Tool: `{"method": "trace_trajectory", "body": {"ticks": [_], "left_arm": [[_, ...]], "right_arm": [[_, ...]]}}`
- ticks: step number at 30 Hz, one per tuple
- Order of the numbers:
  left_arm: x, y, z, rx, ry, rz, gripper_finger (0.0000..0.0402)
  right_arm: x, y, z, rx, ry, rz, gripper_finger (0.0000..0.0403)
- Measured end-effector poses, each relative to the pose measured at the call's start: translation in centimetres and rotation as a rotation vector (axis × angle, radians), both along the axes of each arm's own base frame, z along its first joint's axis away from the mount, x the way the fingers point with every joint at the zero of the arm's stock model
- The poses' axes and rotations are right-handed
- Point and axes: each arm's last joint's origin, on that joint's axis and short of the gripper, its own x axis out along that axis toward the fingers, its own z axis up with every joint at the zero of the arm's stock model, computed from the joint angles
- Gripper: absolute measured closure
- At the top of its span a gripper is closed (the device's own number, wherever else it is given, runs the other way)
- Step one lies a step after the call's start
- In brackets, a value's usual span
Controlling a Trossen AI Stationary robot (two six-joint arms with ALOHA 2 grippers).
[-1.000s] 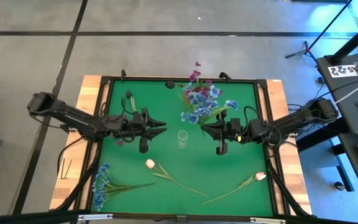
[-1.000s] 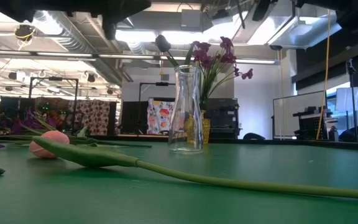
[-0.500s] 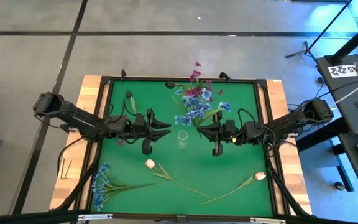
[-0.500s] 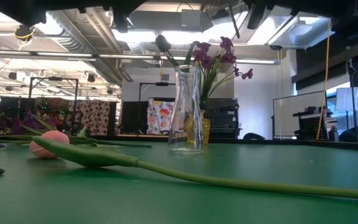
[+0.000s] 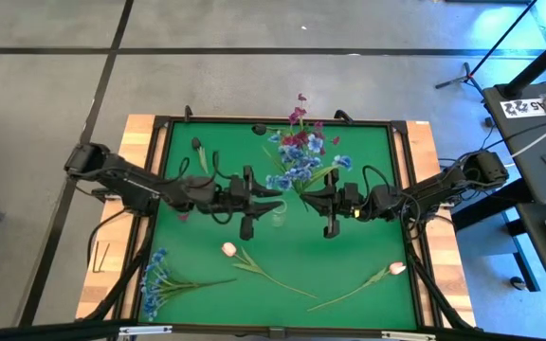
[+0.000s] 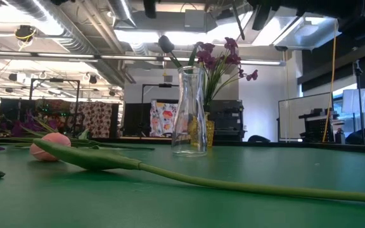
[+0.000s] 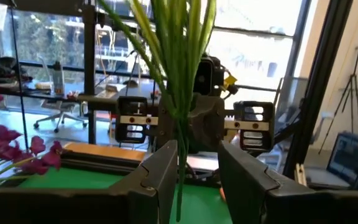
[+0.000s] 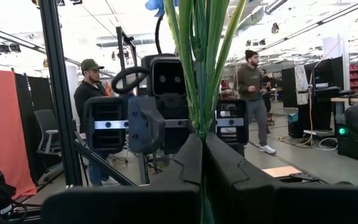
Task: Sort flowers into vase by color
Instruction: Put the top blue flowers into the transparent vase
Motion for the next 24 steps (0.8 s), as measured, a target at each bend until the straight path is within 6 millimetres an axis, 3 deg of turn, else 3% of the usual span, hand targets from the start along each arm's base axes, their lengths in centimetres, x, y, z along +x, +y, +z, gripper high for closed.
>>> {"method": "trace_trajectory", "body": {"ticks": [5, 13, 24], "left_arm": [[1.0, 0.5, 0.8, 0.014, 0.033, 0.02, 0.0249], [1.1, 1.0, 1.3, -0.005, -0.006, 0.038, 0.0173], [1.1, 1.1, 1.5, -0.048, -0.034, 0.034, 0.0165]], "right_arm": [[0.0, 0.0, -0.1, -0.002, 0.007, 0.0, 0.0398], [0.0, 0.0, -0.1, -0.003, 0.011, 0.0, 0.0398], [1.2, 0.3, 1.4, -0.018, 0.021, -0.003, 0.0398]]}}
